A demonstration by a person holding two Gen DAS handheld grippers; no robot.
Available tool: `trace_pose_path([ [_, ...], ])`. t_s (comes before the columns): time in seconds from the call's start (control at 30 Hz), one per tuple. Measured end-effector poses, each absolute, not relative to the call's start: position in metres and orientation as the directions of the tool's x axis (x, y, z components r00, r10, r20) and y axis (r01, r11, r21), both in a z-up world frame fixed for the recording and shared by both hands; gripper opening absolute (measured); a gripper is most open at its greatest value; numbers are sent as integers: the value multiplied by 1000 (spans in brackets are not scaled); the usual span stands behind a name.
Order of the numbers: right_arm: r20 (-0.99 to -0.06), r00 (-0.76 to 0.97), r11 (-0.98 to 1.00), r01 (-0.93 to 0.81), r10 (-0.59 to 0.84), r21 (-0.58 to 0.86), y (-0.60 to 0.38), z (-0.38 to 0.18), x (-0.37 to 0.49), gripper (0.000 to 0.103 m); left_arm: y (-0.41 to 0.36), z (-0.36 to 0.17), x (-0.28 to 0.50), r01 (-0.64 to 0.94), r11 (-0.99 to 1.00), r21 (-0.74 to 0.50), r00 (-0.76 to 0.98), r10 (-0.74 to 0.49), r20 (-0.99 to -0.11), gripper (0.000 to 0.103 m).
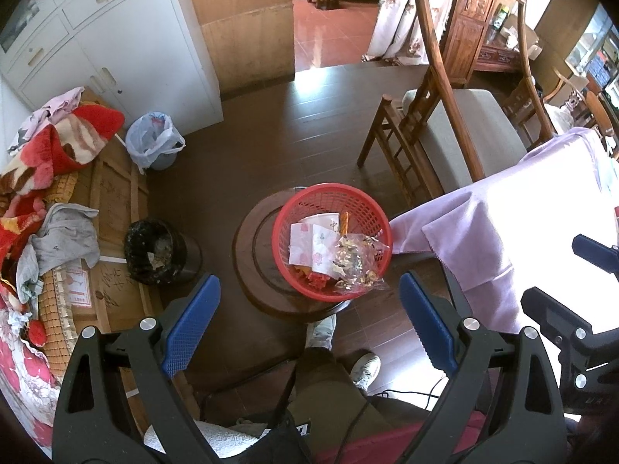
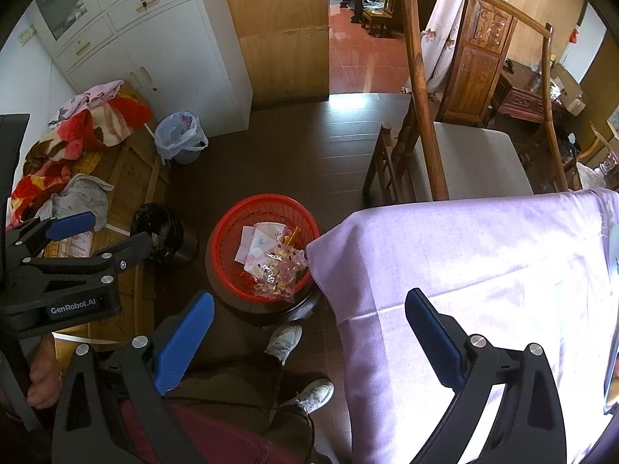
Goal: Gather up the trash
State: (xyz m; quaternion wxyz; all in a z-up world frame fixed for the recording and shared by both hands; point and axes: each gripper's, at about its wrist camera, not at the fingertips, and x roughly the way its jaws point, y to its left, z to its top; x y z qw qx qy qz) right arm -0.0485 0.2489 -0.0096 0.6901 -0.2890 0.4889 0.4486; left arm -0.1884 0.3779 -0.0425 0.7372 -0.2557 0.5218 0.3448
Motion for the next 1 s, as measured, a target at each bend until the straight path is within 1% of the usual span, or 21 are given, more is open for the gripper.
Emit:
trace_pose_path([
  [1.0, -935, 120, 417, -908, 333, 32, 246, -12, -61, 97, 380, -42, -195, -777, 630, -19, 221, 245, -944, 94],
])
